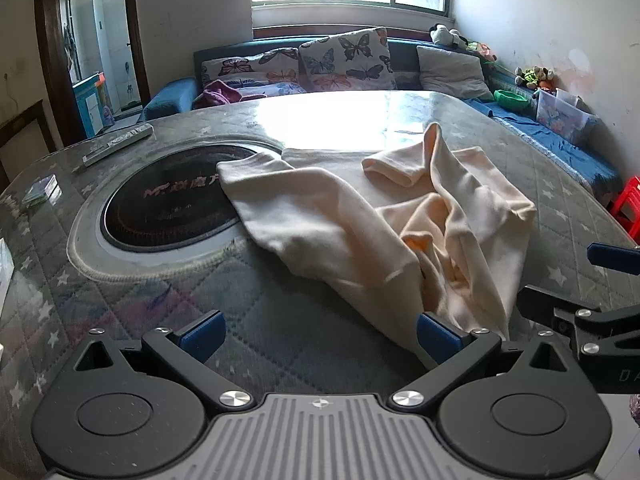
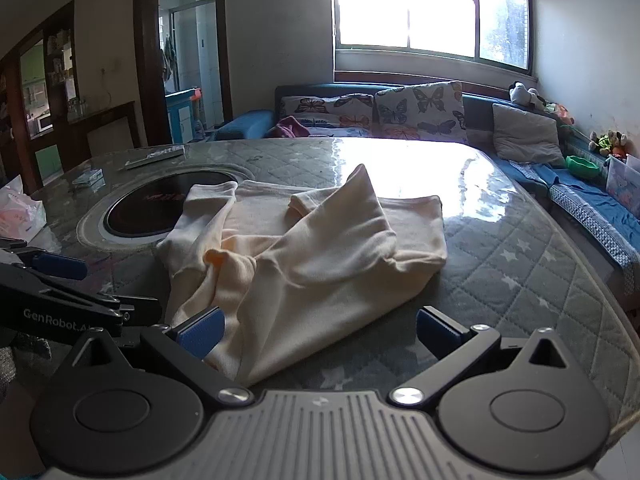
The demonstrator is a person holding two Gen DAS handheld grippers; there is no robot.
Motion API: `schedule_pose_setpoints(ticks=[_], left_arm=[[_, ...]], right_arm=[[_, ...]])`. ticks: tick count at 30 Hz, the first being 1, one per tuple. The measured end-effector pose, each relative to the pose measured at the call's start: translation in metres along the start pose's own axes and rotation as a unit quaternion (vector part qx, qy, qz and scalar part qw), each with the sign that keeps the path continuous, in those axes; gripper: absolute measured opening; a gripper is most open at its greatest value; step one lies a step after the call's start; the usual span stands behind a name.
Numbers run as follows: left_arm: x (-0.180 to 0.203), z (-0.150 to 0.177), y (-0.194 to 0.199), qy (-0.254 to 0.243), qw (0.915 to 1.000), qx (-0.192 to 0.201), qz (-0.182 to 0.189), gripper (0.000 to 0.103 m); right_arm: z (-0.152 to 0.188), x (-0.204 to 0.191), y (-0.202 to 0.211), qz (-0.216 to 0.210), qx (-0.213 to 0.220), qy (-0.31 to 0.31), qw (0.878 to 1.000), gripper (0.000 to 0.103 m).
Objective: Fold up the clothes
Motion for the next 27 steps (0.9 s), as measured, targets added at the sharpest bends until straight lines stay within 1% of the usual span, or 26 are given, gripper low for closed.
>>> schedule_pose_setpoints(ticks=[16,27], left_arm=[[-0.017,-0.037,-0.028,-0.002,1.0,-0.007,0.003,0.103],[-0.041,-0.065,-0.06,0.014,0.9997,-0.015,-0.015,0.103]], right_arm=[[-0.035,0.002,-0.038,-0.006,-0.008,-0.001,1.0,0.103],[-0.066,0.009,-0.073,0.002,-0.008,0.009,1.0,0.103]])
Point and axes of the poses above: each gripper's, at about its wrist camera, not at the fingertips, and y roughly against the way its jaws point, x to its right, z to its underside, the point moved 7 cm from there along -y, roughly the way its jaws point, and after that the axes turned 11 degrees about -y, right-handed, at the moved point
